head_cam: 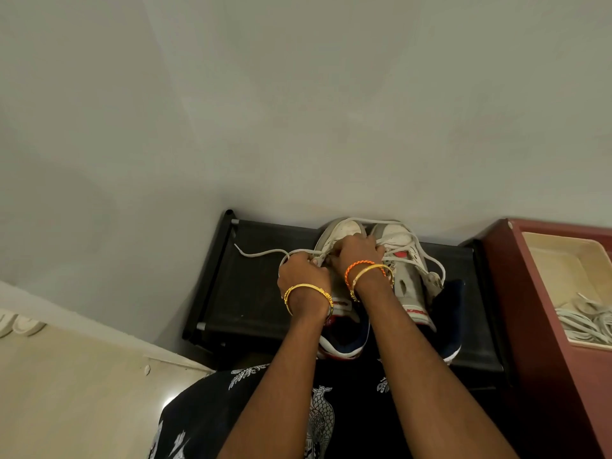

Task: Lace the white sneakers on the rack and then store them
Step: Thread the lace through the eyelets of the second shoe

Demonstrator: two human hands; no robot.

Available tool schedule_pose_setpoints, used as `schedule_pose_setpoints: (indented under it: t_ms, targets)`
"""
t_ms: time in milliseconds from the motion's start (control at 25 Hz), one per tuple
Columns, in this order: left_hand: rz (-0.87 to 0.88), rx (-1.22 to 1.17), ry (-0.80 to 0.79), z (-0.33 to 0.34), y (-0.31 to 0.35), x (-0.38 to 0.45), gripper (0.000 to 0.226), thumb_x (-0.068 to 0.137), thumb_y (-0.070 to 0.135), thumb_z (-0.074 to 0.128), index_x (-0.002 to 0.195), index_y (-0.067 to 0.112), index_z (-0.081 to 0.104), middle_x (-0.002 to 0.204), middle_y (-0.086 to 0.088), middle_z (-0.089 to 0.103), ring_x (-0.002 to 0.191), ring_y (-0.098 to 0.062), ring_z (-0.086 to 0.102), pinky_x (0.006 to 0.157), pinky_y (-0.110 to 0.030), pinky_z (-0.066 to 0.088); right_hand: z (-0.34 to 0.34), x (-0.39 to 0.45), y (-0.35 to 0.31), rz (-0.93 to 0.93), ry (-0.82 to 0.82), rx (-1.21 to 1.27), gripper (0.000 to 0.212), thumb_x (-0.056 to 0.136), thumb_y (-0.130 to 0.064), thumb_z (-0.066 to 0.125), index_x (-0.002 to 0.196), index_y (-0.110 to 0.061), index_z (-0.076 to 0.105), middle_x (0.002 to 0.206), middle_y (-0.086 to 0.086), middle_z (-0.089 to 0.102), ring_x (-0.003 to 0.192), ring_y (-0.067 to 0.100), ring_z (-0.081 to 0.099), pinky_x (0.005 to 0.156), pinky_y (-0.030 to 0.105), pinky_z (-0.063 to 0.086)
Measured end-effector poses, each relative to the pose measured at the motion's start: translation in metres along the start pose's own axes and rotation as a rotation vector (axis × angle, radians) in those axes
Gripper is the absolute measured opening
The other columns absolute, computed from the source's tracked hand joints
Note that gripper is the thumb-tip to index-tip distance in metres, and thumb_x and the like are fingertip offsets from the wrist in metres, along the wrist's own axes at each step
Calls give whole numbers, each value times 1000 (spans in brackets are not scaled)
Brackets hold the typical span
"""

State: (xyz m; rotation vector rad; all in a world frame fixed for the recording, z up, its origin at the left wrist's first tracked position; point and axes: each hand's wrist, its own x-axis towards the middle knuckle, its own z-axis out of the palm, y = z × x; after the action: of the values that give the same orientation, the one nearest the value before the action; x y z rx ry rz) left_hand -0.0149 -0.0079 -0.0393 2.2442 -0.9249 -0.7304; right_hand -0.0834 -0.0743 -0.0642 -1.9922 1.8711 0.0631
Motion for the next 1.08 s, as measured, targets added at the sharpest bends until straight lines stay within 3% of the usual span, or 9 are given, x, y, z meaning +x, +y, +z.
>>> schedule_pose_setpoints:
  t_ms: [120,280,400,480,560,640,720,880,1080]
  targets:
    - [-28,-11,11,0,0,0,24,94,14,54,113,6,66,107,-11,67,98,-23,63,69,-22,40,-7,-7,7,-5,27,168,24,83,-28,60,98,-16,74,119,14,58,116,35,48,101,46,40]
    - [-78,-31,23,0,1,0,24,94,13,53,114,7,65,109,-12,67,99,-24,63,67,-22,39,-53,-21,31,63,31,557,19,77,-9,57,66,4,65,71,15,60,71,28,55,70,34,47]
    - [-102,-39,17,0,2,0,25,92,12,56,115,7,65,110,-12,67,98,-24,63,68,-23,41,-98,-34,57,179,199,848,37,84,-3,53,50,-17,56,53,-2,51,60,15,45,60,20,44]
    - [-105,-29,6,0,3,0,25,92,12,56,116,7,64,111,-12,67,99,-24,64,68,-23,41,-107,-39,67,252,420,1404,37,82,-2,49,48,-14,53,42,-7,52,57,14,47,59,20,41]
    - [-95,-13,-1,0,3,0,25,93,13,56,115,7,65,110,-12,67,98,-24,64,67,-23,41,-97,-41,59,292,420,1853,26,84,-4,44,58,-8,48,46,-2,56,57,19,58,60,27,49]
    - [-78,-1,-4,2,2,-1,24,93,13,55,114,7,65,109,-12,67,97,-24,64,67,-23,41,-80,-35,45,288,452,1624,21,85,-9,46,64,-8,46,50,2,51,47,21,52,51,26,46]
    - [-62,15,-2,2,2,-1,23,93,13,55,112,8,66,107,-11,68,96,-24,64,66,-23,41,-57,-26,33,134,463,1005,9,84,-15,56,79,-12,49,61,2,51,54,22,49,51,25,41]
    - [-26,25,-3,1,1,-1,23,93,14,56,111,7,66,106,-11,68,96,-23,64,67,-23,41,-18,-9,12,-128,75,118,26,87,-27,58,110,-13,58,101,9,62,98,29,58,81,34,47]
    - [-22,26,3,1,1,-2,24,93,14,55,112,6,66,106,-11,68,95,-23,64,68,-23,41,-3,-3,-4,-113,3,33,29,93,-24,53,115,-8,63,114,15,64,102,30,61,85,33,48]
